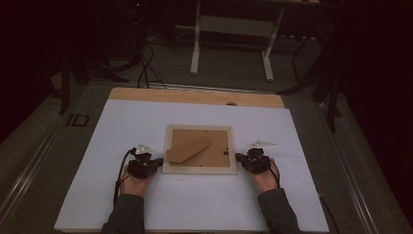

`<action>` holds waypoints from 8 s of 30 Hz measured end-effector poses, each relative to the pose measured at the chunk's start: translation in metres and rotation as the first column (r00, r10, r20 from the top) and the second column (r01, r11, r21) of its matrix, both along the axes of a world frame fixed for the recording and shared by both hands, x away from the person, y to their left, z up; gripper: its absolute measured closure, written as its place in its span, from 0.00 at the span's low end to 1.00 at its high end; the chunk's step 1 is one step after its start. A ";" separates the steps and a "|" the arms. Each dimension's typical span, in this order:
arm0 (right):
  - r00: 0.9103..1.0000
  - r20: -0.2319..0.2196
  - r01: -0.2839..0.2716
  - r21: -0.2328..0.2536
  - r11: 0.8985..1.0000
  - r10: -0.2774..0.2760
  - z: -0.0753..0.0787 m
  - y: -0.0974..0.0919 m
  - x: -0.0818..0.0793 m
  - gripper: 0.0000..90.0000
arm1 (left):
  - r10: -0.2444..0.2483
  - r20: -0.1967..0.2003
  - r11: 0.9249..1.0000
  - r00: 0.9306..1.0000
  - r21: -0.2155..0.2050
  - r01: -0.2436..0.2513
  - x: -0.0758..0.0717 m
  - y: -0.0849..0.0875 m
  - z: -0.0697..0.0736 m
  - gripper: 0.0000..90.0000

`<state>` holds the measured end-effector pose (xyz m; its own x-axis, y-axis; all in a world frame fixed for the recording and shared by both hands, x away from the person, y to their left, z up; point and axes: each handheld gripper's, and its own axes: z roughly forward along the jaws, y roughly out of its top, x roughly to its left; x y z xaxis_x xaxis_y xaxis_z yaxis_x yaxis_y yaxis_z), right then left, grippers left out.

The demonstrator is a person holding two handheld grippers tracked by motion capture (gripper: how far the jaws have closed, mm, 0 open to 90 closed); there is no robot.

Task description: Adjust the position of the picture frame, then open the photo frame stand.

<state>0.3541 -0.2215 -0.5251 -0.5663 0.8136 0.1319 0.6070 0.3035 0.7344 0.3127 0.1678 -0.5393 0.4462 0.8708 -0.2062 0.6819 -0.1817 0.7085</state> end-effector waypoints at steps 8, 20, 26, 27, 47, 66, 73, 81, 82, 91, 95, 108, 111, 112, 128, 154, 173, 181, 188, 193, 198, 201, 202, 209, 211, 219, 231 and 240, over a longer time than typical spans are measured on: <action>0.997 0.075 -0.029 -0.002 1.000 0.029 0.010 -0.004 -0.008 0.87 | 0.006 0.005 0.999 1.000 -0.041 -0.005 0.000 0.007 0.005 0.90; 0.994 0.109 0.012 0.002 1.000 -0.012 0.016 -0.020 -0.008 0.70 | 0.026 0.007 0.989 1.000 -0.148 -0.025 0.000 0.025 0.015 0.77; 0.994 0.106 0.022 0.014 1.000 -0.023 0.017 -0.026 -0.008 0.69 | 0.023 0.020 0.981 1.000 -0.194 -0.019 -0.003 0.028 0.029 0.72; 0.994 0.105 0.023 0.016 1.000 -0.024 0.017 -0.027 -0.008 0.68 | 0.013 0.041 0.982 0.999 -0.190 -0.005 -0.004 0.028 0.035 0.72; 0.993 0.110 0.039 0.045 0.998 -0.043 0.022 -0.038 -0.012 0.65 | -0.057 0.091 0.974 0.994 -0.214 0.076 0.013 0.013 0.085 0.67; 0.994 0.098 0.032 0.046 0.998 -0.036 0.019 -0.037 -0.011 0.64 | -0.150 -0.066 0.969 0.986 -0.206 0.134 0.058 -0.018 0.074 0.55; 0.995 0.094 0.030 0.043 0.999 -0.034 0.017 -0.035 -0.011 0.64 | -0.173 -0.093 0.963 0.980 -0.224 0.149 0.064 -0.022 0.066 0.47; 0.995 0.093 0.023 0.040 0.999 -0.027 0.017 -0.035 -0.011 0.64 | -0.196 -0.119 0.962 0.973 -0.218 0.167 0.070 -0.026 0.057 0.43; 0.995 0.094 0.023 0.040 0.999 -0.026 0.018 -0.035 -0.011 0.64 | -0.205 -0.124 0.961 0.971 -0.215 0.175 0.070 -0.027 0.055 0.43; 0.995 0.097 0.013 0.041 0.999 -0.017 0.018 -0.035 -0.012 0.64 | -0.240 -0.164 0.953 0.957 -0.228 0.200 0.073 -0.036 0.047 0.43; 0.995 0.097 0.010 0.042 0.999 -0.014 0.018 -0.034 -0.012 0.64 | -0.244 -0.178 0.954 0.953 -0.219 0.203 0.073 -0.039 0.044 0.43; 0.995 0.097 0.009 0.043 0.999 -0.013 0.018 -0.035 -0.012 0.63 | -0.279 -0.217 0.940 0.935 -0.259 0.220 0.074 -0.048 0.035 0.42; 0.995 0.096 0.009 0.042 0.999 -0.013 0.017 -0.034 -0.012 0.63 | -0.287 -0.224 0.936 0.932 -0.273 0.222 0.074 -0.050 0.033 0.42; 0.995 0.096 0.008 0.041 0.999 -0.012 0.017 -0.035 -0.012 0.63 | -0.294 -0.229 0.933 0.928 -0.280 0.226 0.074 -0.050 0.032 0.42; 0.996 0.092 0.010 0.041 0.999 -0.014 0.017 -0.035 -0.011 0.63 | -0.313 -0.290 0.923 0.904 -0.315 0.219 0.077 -0.050 0.024 0.36; 0.996 0.087 -0.002 0.031 1.000 0.000 0.015 -0.031 -0.012 0.63 | -0.346 -0.232 0.930 0.909 -0.215 0.299 0.071 -0.056 0.032 0.53; 0.997 0.065 -0.036 0.033 0.999 0.033 0.018 -0.015 0.006 0.63 | -0.365 -0.143 0.925 0.920 -0.164 0.342 0.061 -0.058 0.046 0.53; 0.998 0.057 -0.037 0.048 0.998 0.034 0.026 -0.011 0.018 0.63 | -0.372 -0.117 0.924 0.921 -0.137 0.356 0.058 -0.059 0.048 0.53; 0.998 0.050 -0.043 0.040 0.998 0.041 0.028 -0.004 0.029 0.63 | -0.374 -0.098 0.925 0.922 -0.115 0.363 0.054 -0.060 0.051 0.53; 0.998 0.049 -0.040 0.047 0.998 0.038 0.031 -0.003 0.034 0.62 | -0.377 -0.078 0.925 0.923 -0.091 0.370 0.051 -0.062 0.054 0.53; 0.998 0.045 -0.039 0.058 0.998 0.036 0.033 -0.002 0.038 0.62 | -0.380 -0.058 0.924 0.923 -0.071 0.376 0.047 -0.063 0.056 0.53; 0.998 0.043 -0.039 0.069 0.997 0.036 0.033 -0.003 0.040 0.62 | -0.386 -0.044 0.922 0.921 -0.049 0.384 0.045 -0.064 0.058 0.53; 0.998 0.042 -0.039 0.071 0.997 0.036 0.033 -0.003 0.041 0.62 | -0.385 -0.041 0.922 0.922 -0.046 0.384 0.045 -0.065 0.058 0.53; 0.999 0.028 -0.035 0.094 0.995 0.032 0.034 -0.004 0.045 0.62 | -0.388 -0.019 0.921 0.921 -0.038 0.387 0.041 -0.065 0.059 0.53; 0.999 0.026 -0.035 0.099 0.994 0.032 0.034 -0.004 0.046 0.61 | -0.387 -0.013 0.922 0.922 -0.033 0.386 0.040 -0.065 0.059 0.53; 1.000 0.013 -0.030 0.121 0.992 0.029 0.035 -0.003 0.051 0.59 | -0.388 0.024 0.921 0.921 -0.008 0.389 0.033 -0.065 0.059 0.53; 0.997 -0.042 -0.061 0.157 0.986 0.069 0.035 0.002 0.061 0.47 | -0.391 0.063 0.920 0.918 0.010 0.391 0.026 -0.066 0.059 0.53; 0.991 -0.105 -0.060 0.247 0.967 0.088 0.031 0.001 0.070 0.42 | -0.405 0.105 0.914 0.908 0.030 0.404 0.021 -0.067 0.063 0.53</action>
